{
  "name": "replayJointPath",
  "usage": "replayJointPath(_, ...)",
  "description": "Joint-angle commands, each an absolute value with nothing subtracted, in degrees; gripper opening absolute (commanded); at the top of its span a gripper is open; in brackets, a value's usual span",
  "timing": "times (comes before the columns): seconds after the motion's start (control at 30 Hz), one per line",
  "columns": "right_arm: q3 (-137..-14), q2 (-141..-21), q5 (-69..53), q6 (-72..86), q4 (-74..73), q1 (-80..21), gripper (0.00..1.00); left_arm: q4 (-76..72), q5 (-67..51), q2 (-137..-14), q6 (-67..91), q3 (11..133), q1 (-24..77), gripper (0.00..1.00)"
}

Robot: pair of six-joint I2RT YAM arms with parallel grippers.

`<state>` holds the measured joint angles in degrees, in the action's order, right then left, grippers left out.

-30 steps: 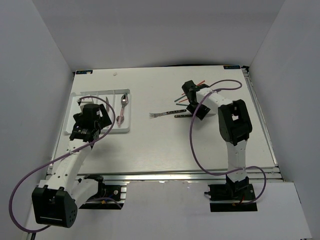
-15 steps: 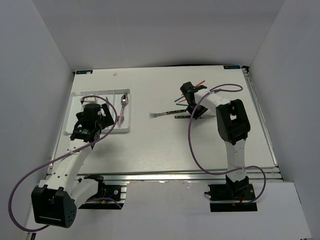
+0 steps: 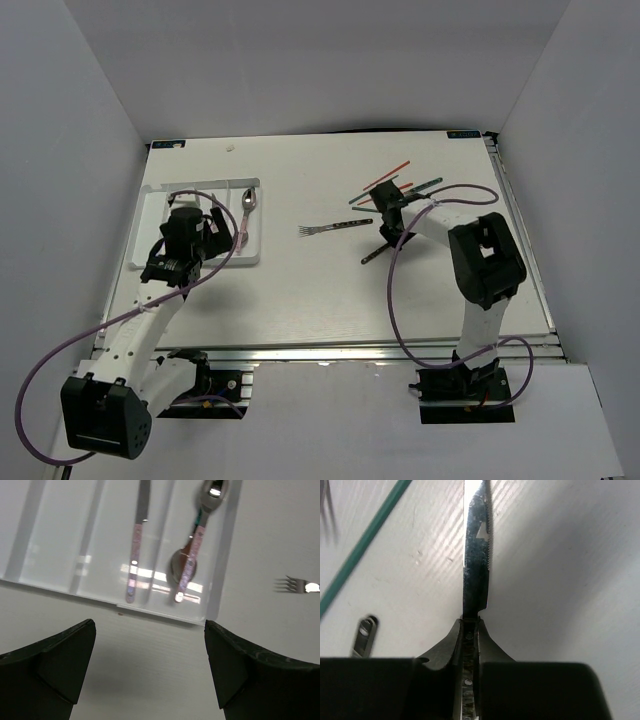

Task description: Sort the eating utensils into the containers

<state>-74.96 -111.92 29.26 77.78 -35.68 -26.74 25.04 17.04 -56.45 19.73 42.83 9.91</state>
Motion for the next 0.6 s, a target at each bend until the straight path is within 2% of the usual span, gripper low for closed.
replayJointPath(0.0,-65.2,-110.5,25.7,65.9,-32.4,-29.5,0.0,22.1,4.2,-55.8,19.9,42.0,10.3,0.98)
replayJointPath(0.03,-63.0,-108.9,25.8,57.7,-29.9,-31.4,0.0,21.4,0.7,-56.2,20.6,41.7,10.3,0.98)
replayJointPath(0.07,-62.2,-105.7,26.2,53.6,-26.1,-32.5,0.0,20.1,-7.9,-57.1,22.5,41.2,10.4,0.98)
replayJointPath(0.2,-59.0,-96.6,27.4,39.7,-20.2,-38.9,0.0,7.7,-17.4,-56.3,31.6,37.5,13.0,0.98)
replayJointPath(0.33,-54.8,-86.4,14.2,30.4,-10.0,-43.8,0.0,-2.4,-15.0,-57.1,40.6,35.5,20.2,0.98)
replayJointPath(0.43,-53.5,-83.5,7.8,29.4,-3.2,-47.3,0.0,-8.0,-12.2,-60.4,45.6,35.4,24.3,0.98)
replayJointPath(0.57,-57.0,-82.6,9.2,27.9,-1.7,-52.8,0.0,-8.1,-8.3,-64.5,48.8,36.6,26.0,0.93)
